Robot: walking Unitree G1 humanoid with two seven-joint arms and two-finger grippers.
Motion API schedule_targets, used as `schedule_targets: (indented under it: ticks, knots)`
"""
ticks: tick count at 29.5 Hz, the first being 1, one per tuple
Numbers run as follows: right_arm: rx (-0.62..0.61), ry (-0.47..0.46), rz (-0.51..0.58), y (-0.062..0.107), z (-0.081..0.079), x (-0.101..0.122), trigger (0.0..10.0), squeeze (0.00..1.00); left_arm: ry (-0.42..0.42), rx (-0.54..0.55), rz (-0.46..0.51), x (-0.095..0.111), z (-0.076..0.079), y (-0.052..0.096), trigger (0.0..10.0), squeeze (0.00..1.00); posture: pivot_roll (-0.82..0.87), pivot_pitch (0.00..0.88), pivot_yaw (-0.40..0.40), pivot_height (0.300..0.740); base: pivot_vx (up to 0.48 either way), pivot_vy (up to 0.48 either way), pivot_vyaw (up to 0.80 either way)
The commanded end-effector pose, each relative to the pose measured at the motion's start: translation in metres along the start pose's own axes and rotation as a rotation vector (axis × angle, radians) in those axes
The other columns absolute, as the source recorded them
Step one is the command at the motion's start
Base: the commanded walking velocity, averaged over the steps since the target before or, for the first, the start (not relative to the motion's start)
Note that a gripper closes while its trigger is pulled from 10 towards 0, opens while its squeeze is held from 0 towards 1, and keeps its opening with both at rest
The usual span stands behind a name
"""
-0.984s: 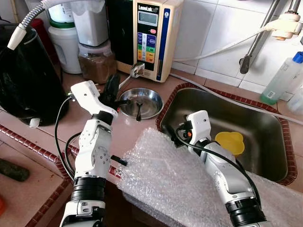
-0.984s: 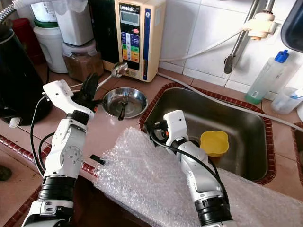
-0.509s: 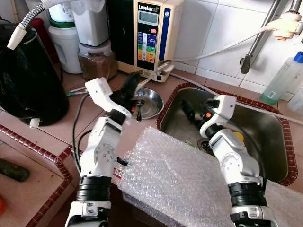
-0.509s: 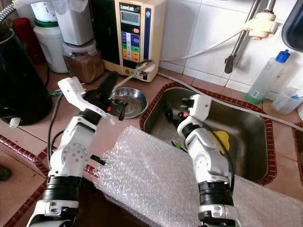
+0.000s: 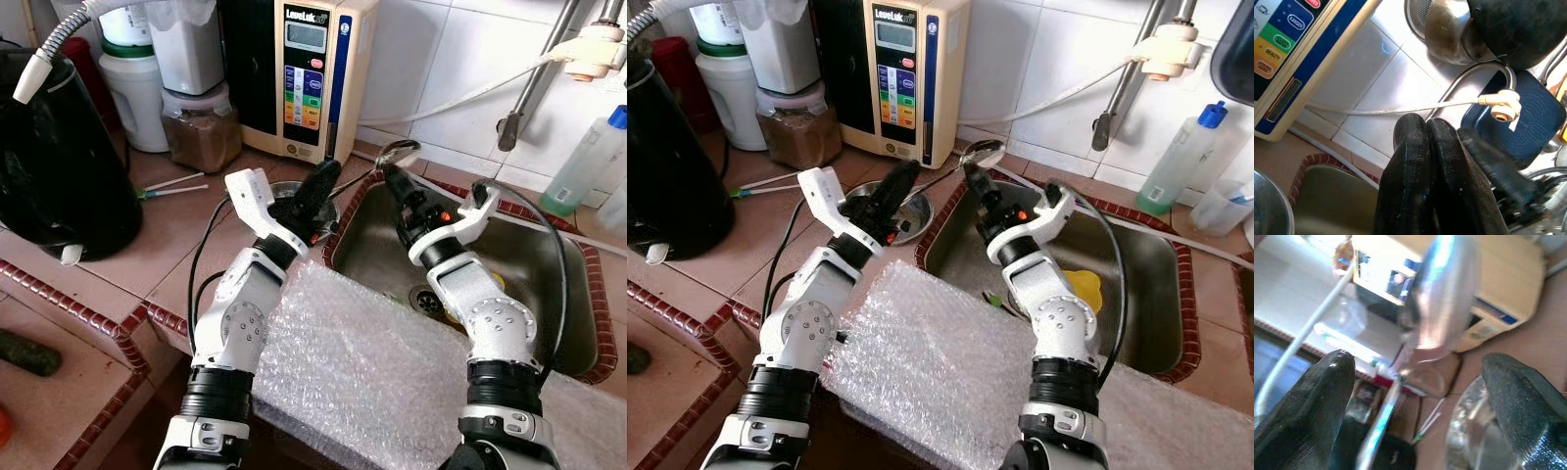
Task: Kitchen organization
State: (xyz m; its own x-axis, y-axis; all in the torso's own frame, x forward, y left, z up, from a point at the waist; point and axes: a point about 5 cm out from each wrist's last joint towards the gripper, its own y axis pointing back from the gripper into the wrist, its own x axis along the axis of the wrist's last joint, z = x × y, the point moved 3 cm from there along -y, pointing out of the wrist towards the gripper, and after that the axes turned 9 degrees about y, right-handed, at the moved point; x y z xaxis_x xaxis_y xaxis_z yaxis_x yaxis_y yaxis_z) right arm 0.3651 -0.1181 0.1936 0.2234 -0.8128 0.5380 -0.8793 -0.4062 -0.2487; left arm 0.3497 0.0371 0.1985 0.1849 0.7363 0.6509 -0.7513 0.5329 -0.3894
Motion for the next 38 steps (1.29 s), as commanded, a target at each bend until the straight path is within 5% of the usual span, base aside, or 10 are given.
schedule_targets:
  ticks: [1,9,10,11,12,38]
  knots:
    - [0.038,0.006,-0.006,0.001,-0.007,0.003,10.0,0.0,0.018,-0.036,-0.009,-0.006,0.01,-0.009,0.0,0.0,-0.03,0.0,-0.023,0.74,0.0,0.0,0.0]
    - [0.068,0.002,-0.057,0.004,-0.015,-0.006,10.0,0.0,0.034,-0.045,-0.022,-0.013,0.013,-0.01,0.0,0.0,-0.03,0.0,-0.025,0.74,0.0,0.0,0.0]
    - [0.074,-0.001,-0.062,-0.001,-0.017,-0.009,8.8,0.0,0.035,-0.056,-0.03,-0.016,0.017,-0.011,0.0,0.0,-0.03,0.0,-0.024,0.74,0.0,0.0,0.0]
    - [0.074,-0.001,-0.062,-0.001,-0.017,-0.009,8.8,0.0,0.035,-0.056,-0.03,-0.016,0.017,-0.011,0.0,0.0,-0.03,0.0,-0.024,0.74,0.0,0.0,0.0]
    - [0.065,0.004,-0.061,-0.005,-0.016,-0.01,0.0,0.0,0.037,-0.062,-0.032,-0.017,0.018,-0.011,0.0,0.0,-0.02,0.0,-0.026,0.74,0.0,0.0,0.0]
    - [-0.144,0.141,0.044,-0.02,0.012,0.0,0.0,0.0,0.022,-0.067,-0.038,-0.014,0.017,-0.012,0.0,0.0,-0.01,0.0,-0.013,0.74,0.0,0.0,0.0]
